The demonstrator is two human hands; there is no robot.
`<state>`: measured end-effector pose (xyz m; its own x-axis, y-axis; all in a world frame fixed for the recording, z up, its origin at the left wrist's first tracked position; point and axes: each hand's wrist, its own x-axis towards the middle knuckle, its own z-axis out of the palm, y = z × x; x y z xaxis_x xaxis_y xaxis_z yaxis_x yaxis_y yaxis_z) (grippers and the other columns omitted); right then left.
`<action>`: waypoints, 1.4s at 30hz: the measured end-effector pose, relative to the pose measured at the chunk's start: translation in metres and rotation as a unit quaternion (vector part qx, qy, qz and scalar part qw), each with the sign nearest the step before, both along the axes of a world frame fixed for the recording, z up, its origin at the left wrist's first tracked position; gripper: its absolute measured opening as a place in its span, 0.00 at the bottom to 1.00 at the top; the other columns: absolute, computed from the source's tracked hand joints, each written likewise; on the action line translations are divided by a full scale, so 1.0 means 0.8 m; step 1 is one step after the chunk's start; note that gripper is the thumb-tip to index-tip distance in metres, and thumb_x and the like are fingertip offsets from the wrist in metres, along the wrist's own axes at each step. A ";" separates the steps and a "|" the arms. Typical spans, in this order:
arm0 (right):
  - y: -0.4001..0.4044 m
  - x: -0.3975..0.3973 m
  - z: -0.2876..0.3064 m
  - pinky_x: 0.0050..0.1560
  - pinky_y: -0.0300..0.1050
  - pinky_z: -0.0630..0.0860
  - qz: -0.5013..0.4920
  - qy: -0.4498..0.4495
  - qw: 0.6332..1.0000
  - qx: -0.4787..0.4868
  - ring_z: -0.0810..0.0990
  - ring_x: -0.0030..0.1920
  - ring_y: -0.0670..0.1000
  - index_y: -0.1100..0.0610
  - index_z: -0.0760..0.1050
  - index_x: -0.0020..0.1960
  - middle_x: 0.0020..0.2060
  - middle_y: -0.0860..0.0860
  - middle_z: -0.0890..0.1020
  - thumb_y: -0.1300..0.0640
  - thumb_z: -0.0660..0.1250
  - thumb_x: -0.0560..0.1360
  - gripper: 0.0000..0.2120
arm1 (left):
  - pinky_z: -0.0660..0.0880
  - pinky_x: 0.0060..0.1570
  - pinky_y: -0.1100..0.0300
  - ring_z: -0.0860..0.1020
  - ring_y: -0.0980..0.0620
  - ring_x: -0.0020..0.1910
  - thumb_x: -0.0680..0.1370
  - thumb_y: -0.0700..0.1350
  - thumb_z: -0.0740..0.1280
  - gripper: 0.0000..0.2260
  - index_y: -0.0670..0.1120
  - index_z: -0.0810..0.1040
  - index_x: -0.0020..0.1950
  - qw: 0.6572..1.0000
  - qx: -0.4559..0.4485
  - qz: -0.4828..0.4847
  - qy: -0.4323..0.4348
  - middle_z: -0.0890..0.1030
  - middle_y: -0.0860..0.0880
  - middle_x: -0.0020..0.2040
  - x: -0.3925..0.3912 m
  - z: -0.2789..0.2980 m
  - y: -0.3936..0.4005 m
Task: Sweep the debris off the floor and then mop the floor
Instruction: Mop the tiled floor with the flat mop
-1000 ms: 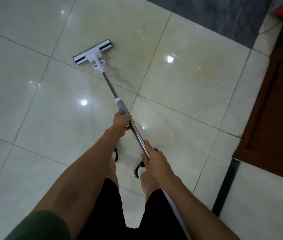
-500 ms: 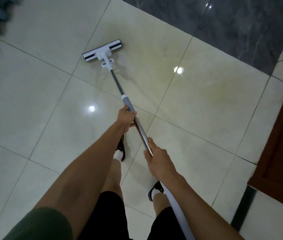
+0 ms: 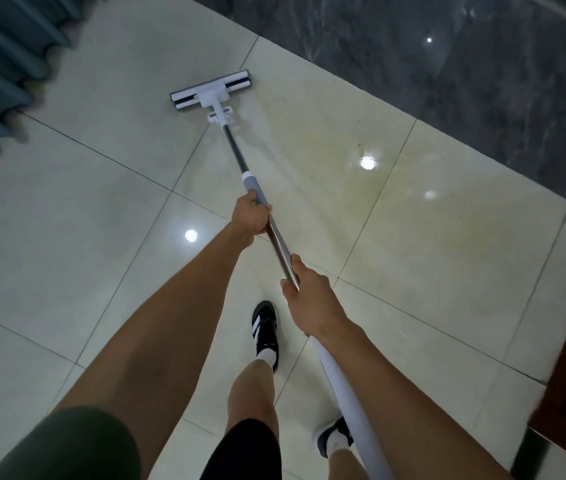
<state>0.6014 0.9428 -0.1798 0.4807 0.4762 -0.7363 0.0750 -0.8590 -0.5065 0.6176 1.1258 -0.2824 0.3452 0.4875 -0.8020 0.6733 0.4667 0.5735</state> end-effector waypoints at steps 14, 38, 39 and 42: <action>-0.061 -0.027 0.001 0.43 0.50 0.80 0.012 0.005 1.000 0.009 0.80 0.45 0.57 0.51 0.57 0.80 0.49 0.57 0.80 0.54 0.57 0.84 0.25 | 0.83 0.36 0.48 0.84 0.40 0.46 0.73 0.31 0.74 0.25 0.40 0.74 0.69 0.996 -0.042 0.071 0.017 0.79 0.40 0.54 -0.035 0.008 -0.041; -0.385 -0.094 0.035 0.49 0.51 0.80 0.100 0.009 0.995 -0.024 0.80 0.46 0.55 0.48 0.58 0.79 0.46 0.53 0.77 0.50 0.58 0.84 0.25 | 0.84 0.40 0.47 0.85 0.42 0.40 0.75 0.32 0.72 0.26 0.41 0.71 0.72 0.993 -0.039 0.085 0.069 0.80 0.40 0.50 -0.146 0.032 -0.363; -0.378 -0.092 0.033 0.48 0.50 0.80 0.101 0.006 0.994 -0.028 0.80 0.45 0.55 0.48 0.58 0.79 0.46 0.53 0.77 0.50 0.58 0.84 0.25 | 0.84 0.42 0.46 0.85 0.42 0.40 0.75 0.31 0.72 0.27 0.40 0.71 0.73 0.993 -0.041 0.087 0.065 0.79 0.40 0.50 -0.144 0.028 -0.356; -0.347 -0.088 0.025 0.46 0.47 0.78 0.104 0.001 0.994 -0.037 0.80 0.45 0.54 0.47 0.57 0.79 0.48 0.55 0.79 0.50 0.58 0.84 0.25 | 0.84 0.43 0.46 0.84 0.41 0.41 0.75 0.31 0.72 0.27 0.40 0.71 0.73 0.993 -0.042 0.090 0.061 0.78 0.41 0.52 -0.139 0.020 -0.327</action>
<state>0.5312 0.6650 -0.1597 0.3762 0.5088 -0.7744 0.2531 -0.8604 -0.4423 0.5064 0.8645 -0.2668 0.1553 0.4628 -0.8727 0.6366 0.6286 0.4467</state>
